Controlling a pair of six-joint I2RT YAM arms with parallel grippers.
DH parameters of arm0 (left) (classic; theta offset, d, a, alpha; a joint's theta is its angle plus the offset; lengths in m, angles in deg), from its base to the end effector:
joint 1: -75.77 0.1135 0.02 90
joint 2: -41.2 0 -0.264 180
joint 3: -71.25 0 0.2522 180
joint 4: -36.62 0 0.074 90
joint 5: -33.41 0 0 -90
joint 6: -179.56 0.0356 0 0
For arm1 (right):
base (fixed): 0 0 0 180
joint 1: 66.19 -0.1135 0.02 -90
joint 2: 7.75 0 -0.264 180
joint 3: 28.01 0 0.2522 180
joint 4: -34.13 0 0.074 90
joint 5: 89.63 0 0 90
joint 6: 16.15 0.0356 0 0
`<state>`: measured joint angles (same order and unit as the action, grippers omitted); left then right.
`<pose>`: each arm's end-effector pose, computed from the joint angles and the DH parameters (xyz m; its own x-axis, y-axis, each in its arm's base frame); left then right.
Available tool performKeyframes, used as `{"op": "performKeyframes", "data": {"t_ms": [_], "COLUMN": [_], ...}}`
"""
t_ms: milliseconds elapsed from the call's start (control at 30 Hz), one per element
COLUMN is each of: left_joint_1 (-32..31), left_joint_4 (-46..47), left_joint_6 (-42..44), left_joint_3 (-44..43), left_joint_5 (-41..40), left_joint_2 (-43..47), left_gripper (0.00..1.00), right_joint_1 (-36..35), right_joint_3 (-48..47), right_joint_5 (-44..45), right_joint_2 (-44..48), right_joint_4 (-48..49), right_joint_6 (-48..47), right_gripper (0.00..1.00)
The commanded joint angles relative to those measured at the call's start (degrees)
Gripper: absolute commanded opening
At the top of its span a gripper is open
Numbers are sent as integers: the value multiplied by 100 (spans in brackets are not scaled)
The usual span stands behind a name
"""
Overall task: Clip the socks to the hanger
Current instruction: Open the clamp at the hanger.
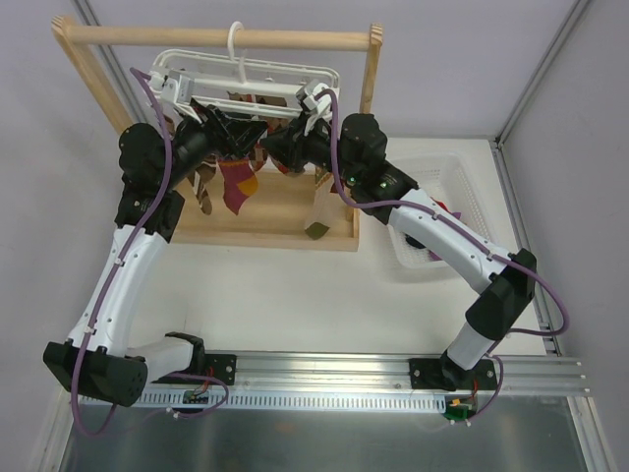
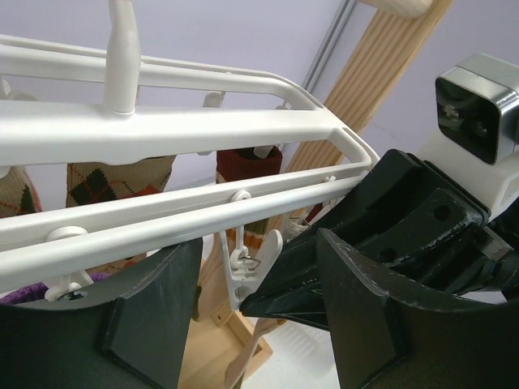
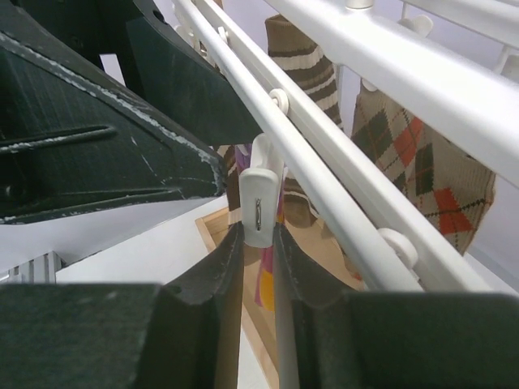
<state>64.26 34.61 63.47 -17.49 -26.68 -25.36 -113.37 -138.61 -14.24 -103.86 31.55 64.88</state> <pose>0.2384 -0.0667 0.4871 0.0257 -0.3943 -0.9186 0.7158 0.6487 -0.2584 0.2642 0.2983 0.4615 0.2754 0.0752 -0.9584 -0.8449 0.4945 -0.2040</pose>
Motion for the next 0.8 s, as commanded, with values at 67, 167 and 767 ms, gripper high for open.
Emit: {"op": "performKeyframes", "data": {"t_ms": [67, 167, 767], "left_joint_1": [70, 61, -317], "left_joint_4": [319, 311, 302], "left_joint_6": [60, 25, 227], "left_joint_3": [62, 89, 115], "left_joint_5": [76, 59, -371], "left_joint_2": [-14, -32, -85], "left_gripper": [58, 57, 52], "right_joint_1": [-28, -46, -90], "right_joint_3": [-213, -221, -336], "right_joint_5": [-156, -147, -42], "right_joint_2": [365, 383, 322], "right_joint_4": [-107, -116, -257], "right_joint_6": [115, 106, -26], "right_gripper": [13, 13, 13]}}
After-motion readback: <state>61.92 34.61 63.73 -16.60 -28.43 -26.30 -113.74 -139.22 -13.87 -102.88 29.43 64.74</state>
